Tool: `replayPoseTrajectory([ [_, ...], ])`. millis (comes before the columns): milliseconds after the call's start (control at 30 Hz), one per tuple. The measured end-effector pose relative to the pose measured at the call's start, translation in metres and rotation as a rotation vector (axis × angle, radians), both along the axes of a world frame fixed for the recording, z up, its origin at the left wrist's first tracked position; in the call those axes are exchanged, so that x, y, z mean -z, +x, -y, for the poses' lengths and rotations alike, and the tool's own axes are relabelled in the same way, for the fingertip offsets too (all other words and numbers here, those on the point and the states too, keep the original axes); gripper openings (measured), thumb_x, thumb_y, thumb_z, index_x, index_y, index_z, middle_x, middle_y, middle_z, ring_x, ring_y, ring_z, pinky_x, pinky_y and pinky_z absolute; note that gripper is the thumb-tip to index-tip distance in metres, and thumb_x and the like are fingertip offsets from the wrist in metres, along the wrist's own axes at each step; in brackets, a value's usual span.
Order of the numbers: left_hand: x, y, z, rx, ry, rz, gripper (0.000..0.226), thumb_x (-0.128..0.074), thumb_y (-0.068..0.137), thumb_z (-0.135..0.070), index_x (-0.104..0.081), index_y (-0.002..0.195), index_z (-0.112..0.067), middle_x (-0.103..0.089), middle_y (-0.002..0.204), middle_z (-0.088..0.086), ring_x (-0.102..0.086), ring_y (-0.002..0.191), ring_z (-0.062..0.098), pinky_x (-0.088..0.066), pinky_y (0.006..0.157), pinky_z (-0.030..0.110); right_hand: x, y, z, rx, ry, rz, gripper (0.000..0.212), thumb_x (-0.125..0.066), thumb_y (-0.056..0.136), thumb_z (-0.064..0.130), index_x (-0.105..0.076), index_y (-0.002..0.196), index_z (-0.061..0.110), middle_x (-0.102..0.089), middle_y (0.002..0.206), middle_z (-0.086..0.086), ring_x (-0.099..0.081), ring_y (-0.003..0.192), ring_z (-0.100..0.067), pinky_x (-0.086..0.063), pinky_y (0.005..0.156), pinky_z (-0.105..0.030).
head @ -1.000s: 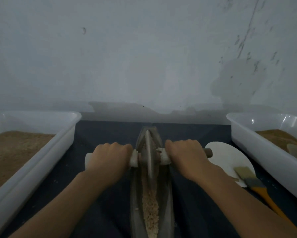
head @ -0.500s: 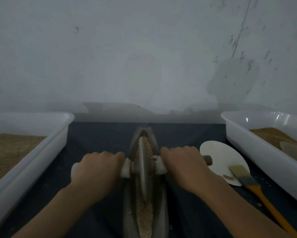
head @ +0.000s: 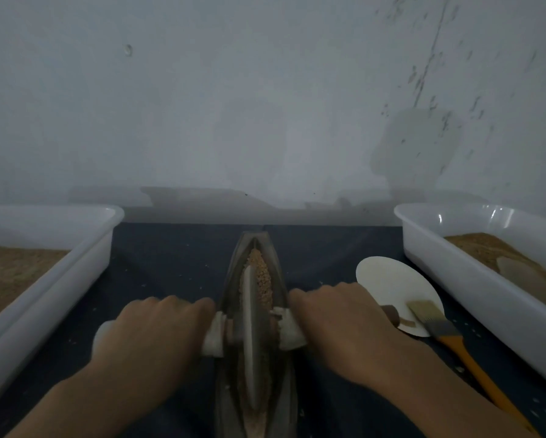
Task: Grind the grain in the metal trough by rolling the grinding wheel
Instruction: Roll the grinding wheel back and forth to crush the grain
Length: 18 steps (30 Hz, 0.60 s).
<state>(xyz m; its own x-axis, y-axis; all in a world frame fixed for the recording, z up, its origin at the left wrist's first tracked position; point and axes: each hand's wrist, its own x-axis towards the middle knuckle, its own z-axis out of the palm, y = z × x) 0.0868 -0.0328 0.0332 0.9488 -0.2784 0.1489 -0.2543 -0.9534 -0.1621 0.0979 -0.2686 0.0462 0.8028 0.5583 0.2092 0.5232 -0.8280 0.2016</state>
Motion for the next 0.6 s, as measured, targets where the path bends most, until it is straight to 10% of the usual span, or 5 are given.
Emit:
replayPoseTrajectory([
  [467, 0.0, 0.064, 0.017, -0.06, 0.038, 0.245, 0.028, -0.057, 0.085, -0.032, -0.03, 0.082, -0.027, -0.055, 0.08, -0.006, -0.054, 0.069, 0.021, -0.032, 0.059, 0.033, 0.022, 0.079, 0.0, 0.078, 0.008, 0.163, 0.022, -0.058, 0.086, 0.027, -0.042, 0.097, 0.017, -0.063, 0.089, -0.003, -0.059, 0.075, -0.029, -0.034, 0.06, -0.033],
  [600, -0.001, 0.044, 0.012, -0.021, -0.017, 0.155, 0.033, -0.06, 0.085, -0.036, -0.027, 0.083, -0.032, -0.033, 0.069, -0.009, -0.038, 0.064, 0.013, -0.03, 0.06, 0.029, 0.013, 0.054, -0.001, 0.045, -0.002, 0.114, 0.02, -0.059, 0.086, 0.024, -0.044, 0.097, 0.018, -0.062, 0.088, -0.002, -0.057, 0.072, -0.025, -0.036, 0.06, -0.034],
])
